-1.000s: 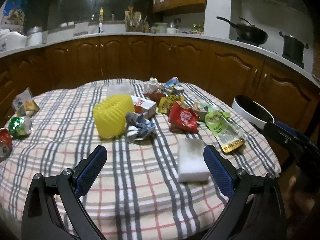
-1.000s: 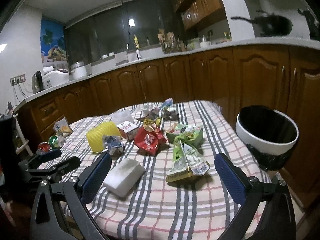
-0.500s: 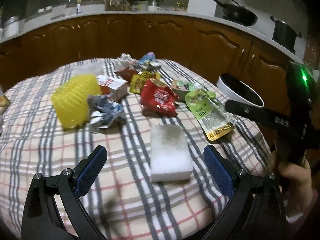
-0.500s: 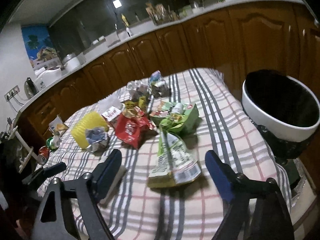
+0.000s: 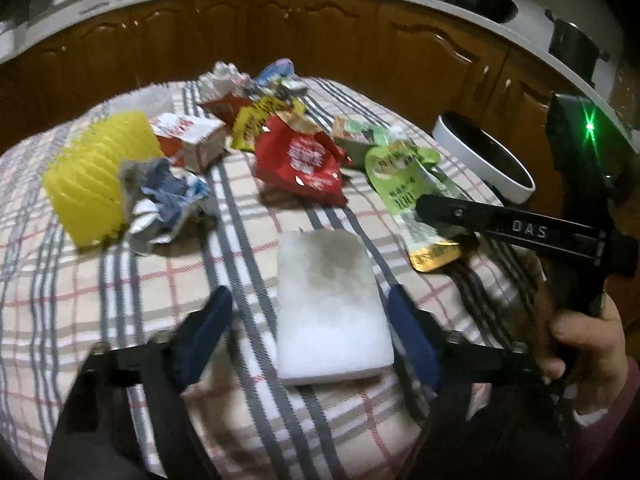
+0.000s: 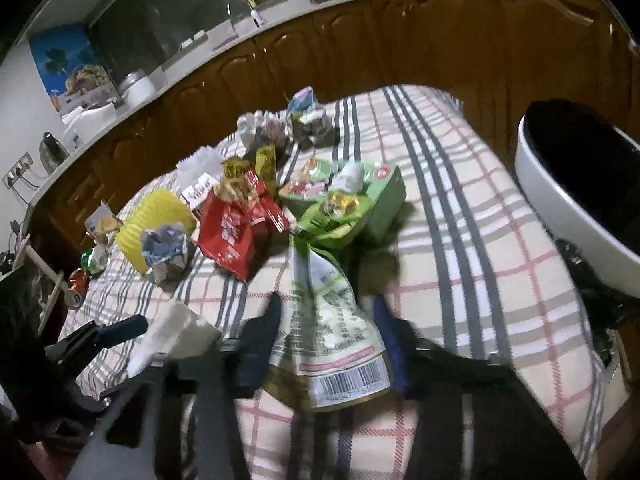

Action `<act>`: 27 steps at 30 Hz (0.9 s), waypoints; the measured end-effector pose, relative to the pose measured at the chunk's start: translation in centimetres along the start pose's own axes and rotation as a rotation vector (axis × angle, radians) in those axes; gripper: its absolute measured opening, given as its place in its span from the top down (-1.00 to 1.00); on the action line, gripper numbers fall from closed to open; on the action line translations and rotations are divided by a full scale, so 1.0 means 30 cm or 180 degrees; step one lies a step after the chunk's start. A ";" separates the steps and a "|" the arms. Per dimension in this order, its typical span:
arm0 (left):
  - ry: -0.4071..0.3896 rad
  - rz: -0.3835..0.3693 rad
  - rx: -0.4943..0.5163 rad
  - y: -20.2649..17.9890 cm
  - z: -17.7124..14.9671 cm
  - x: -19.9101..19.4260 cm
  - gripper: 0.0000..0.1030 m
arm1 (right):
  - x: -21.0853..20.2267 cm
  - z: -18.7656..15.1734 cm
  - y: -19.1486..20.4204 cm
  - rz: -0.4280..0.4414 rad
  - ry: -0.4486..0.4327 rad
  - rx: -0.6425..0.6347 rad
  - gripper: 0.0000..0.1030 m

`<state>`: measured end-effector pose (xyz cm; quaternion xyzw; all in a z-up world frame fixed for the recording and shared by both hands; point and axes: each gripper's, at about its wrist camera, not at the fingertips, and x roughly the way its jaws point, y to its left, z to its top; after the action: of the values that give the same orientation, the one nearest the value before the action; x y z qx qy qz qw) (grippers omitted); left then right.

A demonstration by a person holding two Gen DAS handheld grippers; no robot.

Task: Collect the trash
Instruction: 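Grasp the white foam block with the left tool while the right tool grasps the green drink pouch, then carry both items over the black bin and open both tools to drop them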

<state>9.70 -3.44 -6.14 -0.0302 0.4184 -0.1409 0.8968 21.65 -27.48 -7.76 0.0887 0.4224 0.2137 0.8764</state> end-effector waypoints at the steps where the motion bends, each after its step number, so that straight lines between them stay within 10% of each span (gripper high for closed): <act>1: 0.0042 -0.0080 -0.0016 0.003 -0.002 0.009 -0.02 | -0.004 -0.003 -0.002 0.0001 -0.0024 0.0006 0.39; 27: -0.0270 -0.0643 0.0475 -0.272 0.287 -0.009 0.06 | -0.375 0.050 -0.263 -0.0400 -0.0800 0.0430 0.47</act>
<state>14.20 -11.72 1.05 -0.0114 0.3632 -0.2599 0.8947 18.97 -39.55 -1.55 0.1469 0.3275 0.1167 0.9260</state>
